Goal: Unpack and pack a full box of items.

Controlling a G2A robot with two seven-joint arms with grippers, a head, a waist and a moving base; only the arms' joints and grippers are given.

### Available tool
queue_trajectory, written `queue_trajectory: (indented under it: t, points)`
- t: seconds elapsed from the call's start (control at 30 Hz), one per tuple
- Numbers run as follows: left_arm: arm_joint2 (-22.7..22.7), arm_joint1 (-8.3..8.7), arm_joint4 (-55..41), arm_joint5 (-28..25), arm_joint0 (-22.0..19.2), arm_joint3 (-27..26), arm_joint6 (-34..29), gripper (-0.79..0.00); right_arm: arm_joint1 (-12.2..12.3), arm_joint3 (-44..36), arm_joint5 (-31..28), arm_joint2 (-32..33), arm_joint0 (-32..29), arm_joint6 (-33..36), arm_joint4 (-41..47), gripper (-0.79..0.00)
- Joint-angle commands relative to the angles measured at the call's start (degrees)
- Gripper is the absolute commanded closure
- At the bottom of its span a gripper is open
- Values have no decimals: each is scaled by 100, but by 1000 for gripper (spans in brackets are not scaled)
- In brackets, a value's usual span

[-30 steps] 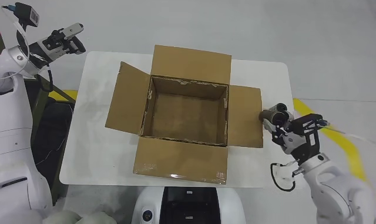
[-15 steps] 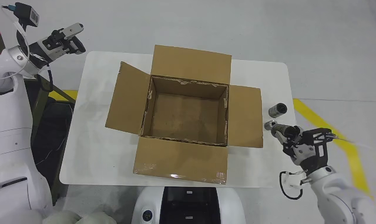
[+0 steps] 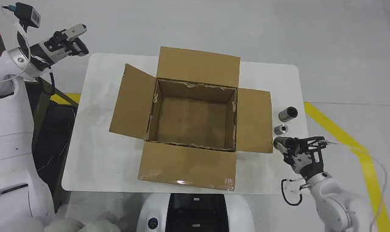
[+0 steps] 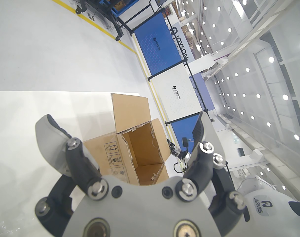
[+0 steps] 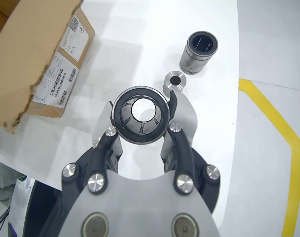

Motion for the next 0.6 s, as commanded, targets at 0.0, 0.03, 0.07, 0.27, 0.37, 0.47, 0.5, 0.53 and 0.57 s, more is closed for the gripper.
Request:
queue_trajectory:
  t: [0.0, 0.03, 0.07, 0.27, 0.37, 0.47, 0.5, 0.53, 0.57]
  points:
    - [0, 0, 0, 0, 0, 0, 0, -785, 2, 114, 50, -72, 69, 17, -58, 0]
    - [0, 0, 0, 0, 0, 0, 0, -785, 2, 166, 74, -107, 107, 14, -80, 0]
    - [0, 0, 0, 0, 0, 0, 0, -785, 4, 212, 100, -135, 139, 27, -106, 0]
    - [0, 0, 0, 0, 0, 0, 0, -785, 14, 457, 208, -285, 305, 88, -246, 0]
    - [0, 0, 0, 0, 0, 0, 0, -785, 18, 548, 282, -347, 381, 122, -324, 0]
    - [0, 0, 0, 0, 0, 0, 0, -785, 20, 647, 359, -410, 466, 130, -358, 0]
    - [0, 0, 0, 0, 0, 0, 0, -785, 21, 684, 385, -429, 499, 133, -369, 0]
    - [0, 0, 0, 0, 0, 0, 0, -785, 21, 726, 428, -446, 535, 148, -380, 0]
    - [0, 0, 0, 0, 0, 0, 0, -785, 21, 761, 473, -466, 573, 170, -404, 0]
